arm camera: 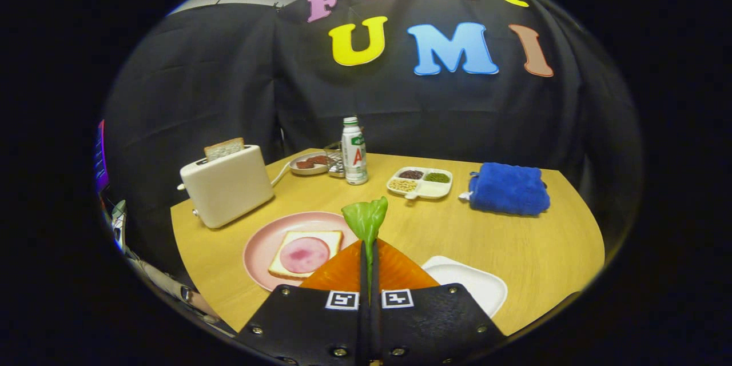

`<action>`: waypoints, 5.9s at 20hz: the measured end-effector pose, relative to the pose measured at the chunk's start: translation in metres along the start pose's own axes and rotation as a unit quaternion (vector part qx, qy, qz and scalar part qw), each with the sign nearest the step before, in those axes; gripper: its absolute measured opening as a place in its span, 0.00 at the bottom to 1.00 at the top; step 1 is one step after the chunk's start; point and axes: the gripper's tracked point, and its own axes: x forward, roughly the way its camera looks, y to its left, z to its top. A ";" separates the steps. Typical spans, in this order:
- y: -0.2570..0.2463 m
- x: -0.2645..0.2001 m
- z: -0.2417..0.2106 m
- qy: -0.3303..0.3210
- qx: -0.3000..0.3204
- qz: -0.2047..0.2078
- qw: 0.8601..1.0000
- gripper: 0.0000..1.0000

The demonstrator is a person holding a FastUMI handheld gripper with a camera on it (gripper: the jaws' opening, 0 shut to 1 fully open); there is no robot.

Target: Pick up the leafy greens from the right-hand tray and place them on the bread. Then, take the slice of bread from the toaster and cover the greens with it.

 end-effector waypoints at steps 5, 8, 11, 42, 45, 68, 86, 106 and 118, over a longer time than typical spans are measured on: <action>0.068 0.025 0.012 -0.012 0.001 0.071 0.997 0.00; 0.092 0.048 0.010 -0.010 0.013 0.092 0.996 0.00; 0.097 0.075 -0.004 0.003 0.026 0.091 0.995 0.00; 0.091 -0.004 0.099 -0.171 -0.181 -0.103 0.963 0.96; 0.141 -0.003 0.121 -0.202 -0.172 -0.051 0.963 0.96; 0.317 0.181 0.114 -0.183 -0.049 0.040 0.981 0.95; 0.313 0.167 0.124 -0.185 0.027 0.095 0.978 0.13; 0.089 0.057 0.060 -0.158 0.039 -0.065 0.984 0.12; 0.046 0.056 0.009 -0.130 -0.047 -0.128 0.982 0.12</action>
